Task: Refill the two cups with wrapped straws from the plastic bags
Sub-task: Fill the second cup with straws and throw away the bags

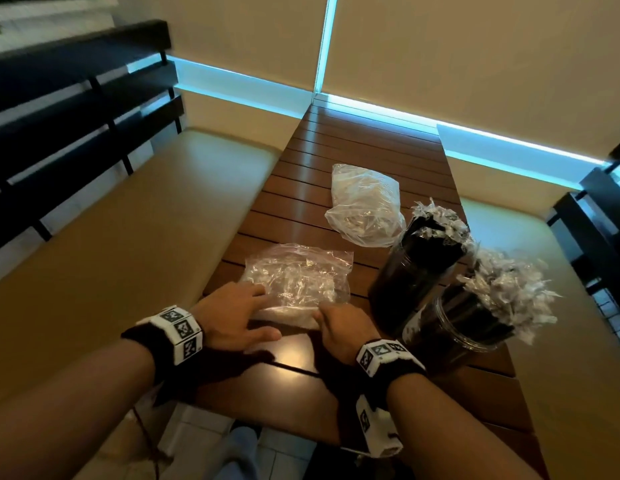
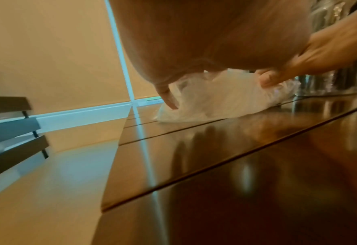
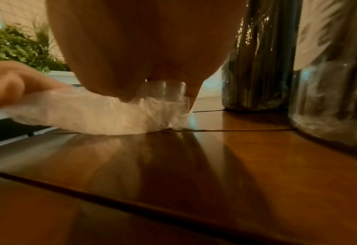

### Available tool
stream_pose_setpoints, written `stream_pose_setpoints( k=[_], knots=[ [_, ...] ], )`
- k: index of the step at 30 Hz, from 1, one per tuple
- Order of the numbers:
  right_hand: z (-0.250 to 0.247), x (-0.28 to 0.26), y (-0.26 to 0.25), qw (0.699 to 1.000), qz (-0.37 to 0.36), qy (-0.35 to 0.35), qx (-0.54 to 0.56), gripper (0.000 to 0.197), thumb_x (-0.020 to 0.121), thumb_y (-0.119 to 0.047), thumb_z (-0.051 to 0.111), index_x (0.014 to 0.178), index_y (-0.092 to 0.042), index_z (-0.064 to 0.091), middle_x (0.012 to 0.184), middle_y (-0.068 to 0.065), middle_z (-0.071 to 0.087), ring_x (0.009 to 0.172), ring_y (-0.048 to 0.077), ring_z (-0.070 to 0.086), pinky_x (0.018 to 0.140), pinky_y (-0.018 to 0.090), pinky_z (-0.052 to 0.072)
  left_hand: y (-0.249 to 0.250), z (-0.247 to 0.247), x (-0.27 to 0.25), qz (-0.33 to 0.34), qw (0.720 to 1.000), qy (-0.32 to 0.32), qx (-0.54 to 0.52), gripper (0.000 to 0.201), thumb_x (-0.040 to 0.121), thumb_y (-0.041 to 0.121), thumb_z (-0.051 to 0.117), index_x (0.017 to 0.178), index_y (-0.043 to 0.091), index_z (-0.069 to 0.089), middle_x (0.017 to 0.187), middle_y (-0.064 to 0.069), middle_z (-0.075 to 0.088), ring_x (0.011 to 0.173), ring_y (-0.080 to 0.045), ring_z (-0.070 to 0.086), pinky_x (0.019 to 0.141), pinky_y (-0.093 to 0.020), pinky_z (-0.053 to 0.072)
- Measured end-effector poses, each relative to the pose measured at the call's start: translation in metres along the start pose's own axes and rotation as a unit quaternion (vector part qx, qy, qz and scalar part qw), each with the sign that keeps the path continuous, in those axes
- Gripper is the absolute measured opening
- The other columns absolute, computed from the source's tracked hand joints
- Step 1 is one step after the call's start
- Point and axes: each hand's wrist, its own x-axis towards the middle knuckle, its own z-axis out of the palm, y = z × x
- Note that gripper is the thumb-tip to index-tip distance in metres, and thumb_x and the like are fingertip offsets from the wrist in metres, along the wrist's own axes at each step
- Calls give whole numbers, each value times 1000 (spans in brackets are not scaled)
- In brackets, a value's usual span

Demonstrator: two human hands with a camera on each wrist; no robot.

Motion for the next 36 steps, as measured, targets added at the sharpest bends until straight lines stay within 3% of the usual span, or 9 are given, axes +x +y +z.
stream_pose_setpoints(
  k=[4,14,17,19,22,27,30,33,36],
  knots=[
    [-1,8,-3,999,23,20,12,31,105,-43,26,106,-18,45,99,12,66,86,39,62,66,38,41,-2,5,1,-56,994,29,-85,31,98,46,49,119,24,53,105,12,49,99,-17,60,80,-30,45],
    [7,15,-9,989,139,58,-9,37,99,-46,47,126,-22,46,129,4,46,110,29,55,82,41,49,-10,8,14,-217,949,48,-223,37,87,57,62,89,21,68,86,6,68,80,-12,63,69,-23,46],
    [13,12,-16,986,40,135,-87,30,86,-32,65,113,-22,58,113,4,57,99,25,56,78,38,48,-6,13,22,-273,941,34,-197,40,76,63,64,83,24,68,87,7,70,81,-13,66,71,-31,53],
    [21,9,-15,987,-53,105,-108,24,90,-27,52,112,-21,59,112,3,60,102,25,56,86,39,43,3,14,29,-293,945,29,-143,36,77,59,68,90,25,66,99,3,70,89,-17,65,75,-32,53],
    [20,0,-7,993,-69,61,-70,48,92,-60,36,114,-24,58,116,-5,60,111,20,53,104,42,33,13,15,35,-315,944,60,-79,55,76,54,73,116,21,55,120,-2,59,103,-24,63,80,-36,54],
    [14,-3,-7,992,-73,38,-100,40,92,-53,41,115,-25,57,119,-5,63,120,21,49,113,46,20,11,8,26,-93,978,153,105,47,76,53,74,108,25,54,109,-1,50,95,-20,53,77,-35,49],
    [6,0,-10,996,-49,37,-67,37,94,-43,28,108,-24,55,111,-4,66,113,22,54,113,44,20,-2,12,7,55,986,106,116,40,93,63,45,100,28,63,102,5,60,89,-16,60,84,-36,50],
    [-4,8,-12,998,-39,35,-43,24,97,-35,28,96,-25,49,95,-4,65,96,22,59,109,43,29,-12,10,-3,20,998,54,19,60,91,71,36,121,24,59,117,5,57,97,-15,59,86,-30,48],
    [-7,18,-14,999,-10,43,11,18,103,-32,34,98,-20,46,92,3,64,85,29,60,76,35,40,-15,6,6,-82,990,48,-106,61,89,63,29,123,21,57,103,3,56,92,-20,61,76,-29,44]
  ],
)
